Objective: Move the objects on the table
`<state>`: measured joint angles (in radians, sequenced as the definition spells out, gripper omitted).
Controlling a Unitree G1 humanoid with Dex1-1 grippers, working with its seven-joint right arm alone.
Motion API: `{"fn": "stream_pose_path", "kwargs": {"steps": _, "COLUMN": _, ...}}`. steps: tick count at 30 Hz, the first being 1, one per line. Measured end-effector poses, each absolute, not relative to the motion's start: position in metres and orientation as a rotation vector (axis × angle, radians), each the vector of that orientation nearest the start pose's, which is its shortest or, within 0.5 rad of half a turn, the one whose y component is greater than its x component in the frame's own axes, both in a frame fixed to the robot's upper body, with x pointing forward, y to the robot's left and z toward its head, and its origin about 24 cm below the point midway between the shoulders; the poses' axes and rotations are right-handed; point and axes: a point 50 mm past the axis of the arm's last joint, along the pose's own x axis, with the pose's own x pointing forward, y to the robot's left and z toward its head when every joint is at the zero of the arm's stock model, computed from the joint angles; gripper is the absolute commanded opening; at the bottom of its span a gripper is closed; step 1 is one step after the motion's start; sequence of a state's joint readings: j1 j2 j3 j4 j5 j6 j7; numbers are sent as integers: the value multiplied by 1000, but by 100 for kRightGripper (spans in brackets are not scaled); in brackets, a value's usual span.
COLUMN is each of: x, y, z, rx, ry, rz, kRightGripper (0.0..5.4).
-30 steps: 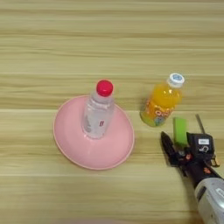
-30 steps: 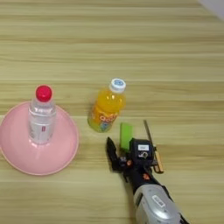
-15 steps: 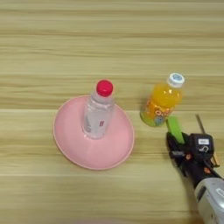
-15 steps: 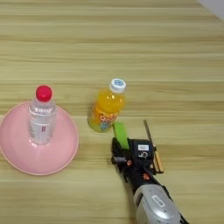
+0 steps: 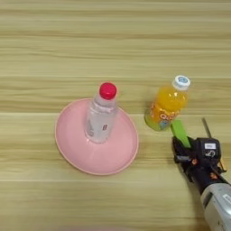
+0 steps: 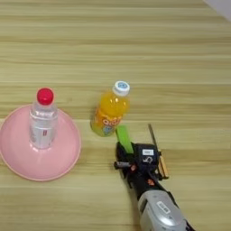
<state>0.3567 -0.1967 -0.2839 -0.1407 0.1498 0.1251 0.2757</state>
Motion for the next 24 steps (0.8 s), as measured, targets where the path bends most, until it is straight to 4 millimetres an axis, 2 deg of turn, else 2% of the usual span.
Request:
{"fn": "stream_pose_path", "kwargs": {"steps": 15, "x": 143, "y": -256, "z": 21, "rx": -90, "ry": 338, "rz": -91, "kRightGripper": 138}}
{"fn": "stream_pose_path", "kwargs": {"steps": 24, "x": 133, "y": -249, "z": 31, "rx": -103, "ry": 361, "rz": -67, "kRightGripper": 138}}
